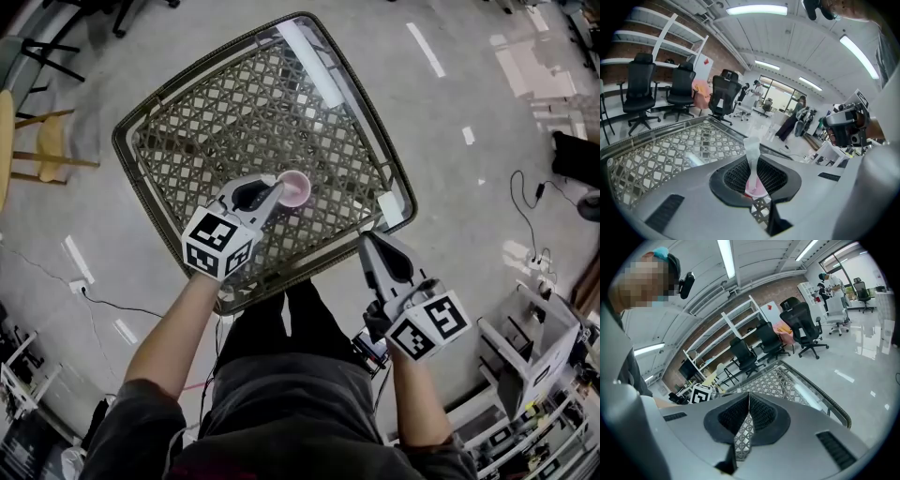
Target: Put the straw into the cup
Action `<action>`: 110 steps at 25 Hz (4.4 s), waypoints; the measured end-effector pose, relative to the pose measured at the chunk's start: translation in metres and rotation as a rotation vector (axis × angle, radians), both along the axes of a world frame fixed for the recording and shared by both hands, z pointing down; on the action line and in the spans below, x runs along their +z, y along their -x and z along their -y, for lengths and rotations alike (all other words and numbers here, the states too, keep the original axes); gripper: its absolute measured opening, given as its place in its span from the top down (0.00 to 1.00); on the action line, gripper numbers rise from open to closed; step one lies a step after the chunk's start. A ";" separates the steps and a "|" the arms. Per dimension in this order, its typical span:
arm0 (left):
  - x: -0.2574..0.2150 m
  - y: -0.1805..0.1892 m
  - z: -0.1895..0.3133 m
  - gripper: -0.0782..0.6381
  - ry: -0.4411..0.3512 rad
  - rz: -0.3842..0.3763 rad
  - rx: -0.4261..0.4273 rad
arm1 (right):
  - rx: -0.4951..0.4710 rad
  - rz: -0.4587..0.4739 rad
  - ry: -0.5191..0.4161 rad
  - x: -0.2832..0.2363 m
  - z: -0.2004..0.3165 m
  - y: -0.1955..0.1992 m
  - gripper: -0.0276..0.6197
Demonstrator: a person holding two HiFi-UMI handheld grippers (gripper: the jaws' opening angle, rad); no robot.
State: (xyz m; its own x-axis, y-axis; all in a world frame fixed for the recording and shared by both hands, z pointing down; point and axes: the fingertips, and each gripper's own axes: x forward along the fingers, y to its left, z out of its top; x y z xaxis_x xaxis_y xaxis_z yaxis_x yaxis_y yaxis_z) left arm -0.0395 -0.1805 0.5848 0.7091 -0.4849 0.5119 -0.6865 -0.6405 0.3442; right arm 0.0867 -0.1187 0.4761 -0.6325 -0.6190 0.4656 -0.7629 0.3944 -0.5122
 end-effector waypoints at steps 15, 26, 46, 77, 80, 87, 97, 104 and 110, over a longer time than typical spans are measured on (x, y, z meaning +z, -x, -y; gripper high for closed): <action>0.007 -0.005 -0.009 0.82 0.011 0.026 0.027 | -0.012 0.000 -0.001 -0.002 -0.003 0.005 0.94; 0.010 -0.002 -0.005 0.81 0.028 0.026 0.029 | -0.010 -0.001 0.004 -0.003 -0.001 0.008 0.94; 0.012 0.004 -0.001 0.71 0.020 0.034 0.019 | -0.012 0.006 0.003 -0.001 -0.001 0.015 0.94; -0.054 0.033 -0.018 0.69 -0.056 0.035 -0.047 | -0.025 0.025 -0.121 -0.056 -0.003 0.040 0.94; -0.065 0.033 -0.024 0.72 -0.071 0.028 -0.044 | -0.027 0.027 -0.140 -0.064 -0.003 0.045 0.94; -0.097 0.037 -0.032 0.82 -0.116 0.021 -0.046 | -0.038 0.022 -0.185 -0.086 -0.008 0.050 0.94; -0.145 0.044 -0.046 0.87 -0.182 -0.005 -0.056 | -0.057 0.019 -0.258 -0.117 -0.011 0.064 0.94; -0.165 0.045 -0.056 0.88 -0.207 -0.019 -0.064 | -0.071 0.032 -0.285 -0.131 -0.015 0.068 0.94; -0.178 0.045 -0.060 0.88 -0.223 -0.027 -0.068 | -0.085 0.032 -0.302 -0.140 -0.015 0.071 0.94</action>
